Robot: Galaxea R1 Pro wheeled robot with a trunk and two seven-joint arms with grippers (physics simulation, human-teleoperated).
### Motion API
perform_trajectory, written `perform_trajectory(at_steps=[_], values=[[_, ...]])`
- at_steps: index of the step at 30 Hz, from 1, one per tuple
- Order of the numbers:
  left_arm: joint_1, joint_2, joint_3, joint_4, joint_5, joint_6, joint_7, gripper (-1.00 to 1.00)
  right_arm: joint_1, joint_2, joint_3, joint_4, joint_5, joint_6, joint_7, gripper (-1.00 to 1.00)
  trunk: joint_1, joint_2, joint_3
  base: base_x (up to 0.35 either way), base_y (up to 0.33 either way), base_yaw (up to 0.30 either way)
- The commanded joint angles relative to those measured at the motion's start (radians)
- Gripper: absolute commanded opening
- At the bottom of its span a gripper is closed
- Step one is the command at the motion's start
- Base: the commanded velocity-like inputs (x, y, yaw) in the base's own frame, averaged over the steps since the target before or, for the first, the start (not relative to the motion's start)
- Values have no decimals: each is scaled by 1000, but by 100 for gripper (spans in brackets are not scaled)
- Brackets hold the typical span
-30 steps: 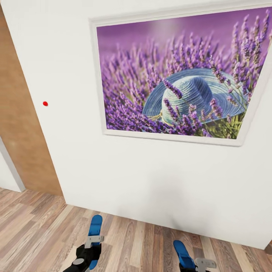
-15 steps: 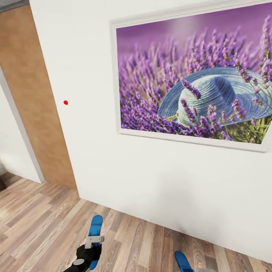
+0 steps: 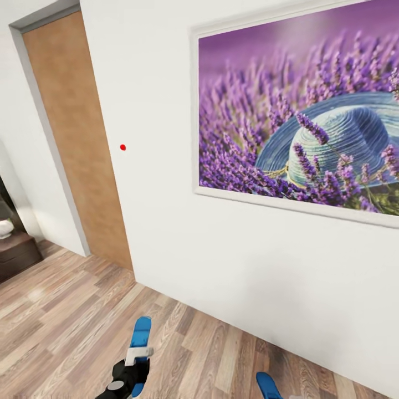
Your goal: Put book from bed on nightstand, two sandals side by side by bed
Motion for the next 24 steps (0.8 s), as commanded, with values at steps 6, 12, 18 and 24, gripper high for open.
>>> perform_trajectory(at_steps=[6,12,18,24], values=[[7,-1,-9,1,8,-4,5,-100,0,-2,0,-1,-7,6,6,-100,0,-1,-6,0,0,225],[11,-2,-9,0,7,-4,5,-100,0,-3,2,13,-6,6,6,-100,0,-1,-14,0,0,191],[13,-3,-10,0,7,-4,5,-100,-1,-4,2,45,-6,6,6,-100,0,-1,-21,0,0,168],[14,-4,-10,1,6,-4,5,-100,-1,-5,2,57,-6,6,6,-100,0,-1,-29,0,0,167]])
